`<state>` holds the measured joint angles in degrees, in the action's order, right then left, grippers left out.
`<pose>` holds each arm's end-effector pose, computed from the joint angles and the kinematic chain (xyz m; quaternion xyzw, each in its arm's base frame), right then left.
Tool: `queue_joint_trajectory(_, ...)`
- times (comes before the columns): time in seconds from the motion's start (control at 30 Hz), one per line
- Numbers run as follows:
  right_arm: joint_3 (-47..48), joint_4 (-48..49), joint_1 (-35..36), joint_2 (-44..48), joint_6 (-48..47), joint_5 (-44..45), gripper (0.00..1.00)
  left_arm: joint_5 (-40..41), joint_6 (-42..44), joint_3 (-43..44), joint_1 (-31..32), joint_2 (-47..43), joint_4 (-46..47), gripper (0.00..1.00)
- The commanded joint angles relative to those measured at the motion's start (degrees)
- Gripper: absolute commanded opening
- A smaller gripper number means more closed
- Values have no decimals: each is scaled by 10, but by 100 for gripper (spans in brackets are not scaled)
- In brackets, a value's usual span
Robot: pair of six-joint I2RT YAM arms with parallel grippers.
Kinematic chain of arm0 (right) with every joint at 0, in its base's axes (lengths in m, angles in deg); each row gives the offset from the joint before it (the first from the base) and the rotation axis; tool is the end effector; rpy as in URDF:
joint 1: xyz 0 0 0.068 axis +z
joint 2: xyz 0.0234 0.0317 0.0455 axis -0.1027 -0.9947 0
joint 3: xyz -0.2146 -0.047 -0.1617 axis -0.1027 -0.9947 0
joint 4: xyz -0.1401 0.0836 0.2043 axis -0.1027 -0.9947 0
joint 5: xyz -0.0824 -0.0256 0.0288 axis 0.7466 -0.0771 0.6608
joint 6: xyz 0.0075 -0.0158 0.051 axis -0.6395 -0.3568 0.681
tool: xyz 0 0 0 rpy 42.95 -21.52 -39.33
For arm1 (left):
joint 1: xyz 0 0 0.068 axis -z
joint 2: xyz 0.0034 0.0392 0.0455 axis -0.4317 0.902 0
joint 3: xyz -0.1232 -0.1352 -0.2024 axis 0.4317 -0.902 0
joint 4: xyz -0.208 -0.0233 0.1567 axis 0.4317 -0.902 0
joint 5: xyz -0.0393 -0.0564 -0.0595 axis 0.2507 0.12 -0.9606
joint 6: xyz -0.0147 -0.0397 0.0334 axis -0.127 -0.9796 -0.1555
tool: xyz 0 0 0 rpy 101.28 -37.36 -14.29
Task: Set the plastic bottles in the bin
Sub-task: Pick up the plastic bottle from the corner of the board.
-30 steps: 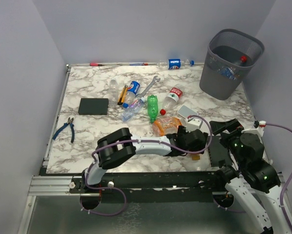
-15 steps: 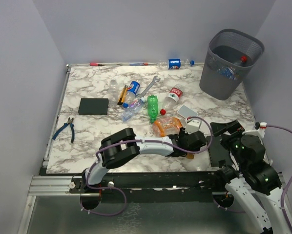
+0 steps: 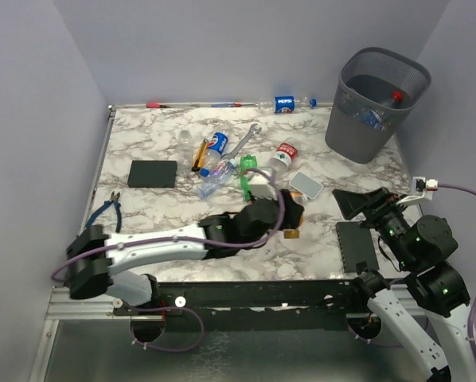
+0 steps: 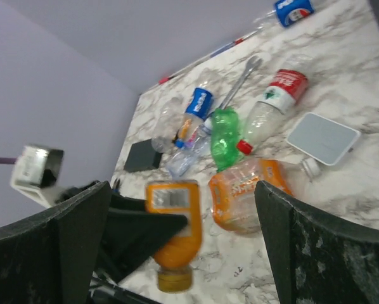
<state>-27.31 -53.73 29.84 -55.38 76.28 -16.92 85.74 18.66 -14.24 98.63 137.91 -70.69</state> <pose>0.0578 0.0203 0.3564 0.1610 0.7196 0.3230 0.5932 0.1194 -0.3313 0.2840 0.0547 0.8319 -0.3298 0.4429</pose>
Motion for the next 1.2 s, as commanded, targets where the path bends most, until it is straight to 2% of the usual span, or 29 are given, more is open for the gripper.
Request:
queue_joint_trajectory(0.0,-12,122,1,-49,-47,-188,97,96,-97,-133,-35,-192,68,42)
queue_joint_trajectory(0.17,-78,275,2,-122,14,-329,90,180,-188,-302,-46,-370,213,42)
queue_joint_trajectory(0.27,-102,370,7,-159,48,-368,88,233,-219,-360,-47,-439,243,42)
queue_joint_trajectory(0.33,-98,399,24,-196,52,-381,88,252,-224,-380,-47,-463,253,41)
queue_joint_trajectory(0.53,-29,374,202,-308,-10,-256,94,286,-195,-391,-47,-486,282,41)
queue_joint_trajectory(0.63,-11,375,254,-348,-20,-199,96,287,-182,-385,-48,-485,285,41)
queue_joint_trajectory(1.0,32,416,290,-451,-9,-170,99,281,-162,-380,-47,-491,286,41)
queue_joint_trajectory(1.17,42,432,294,-478,-3,-157,90,278,-151,-381,-48,-499,286,41)
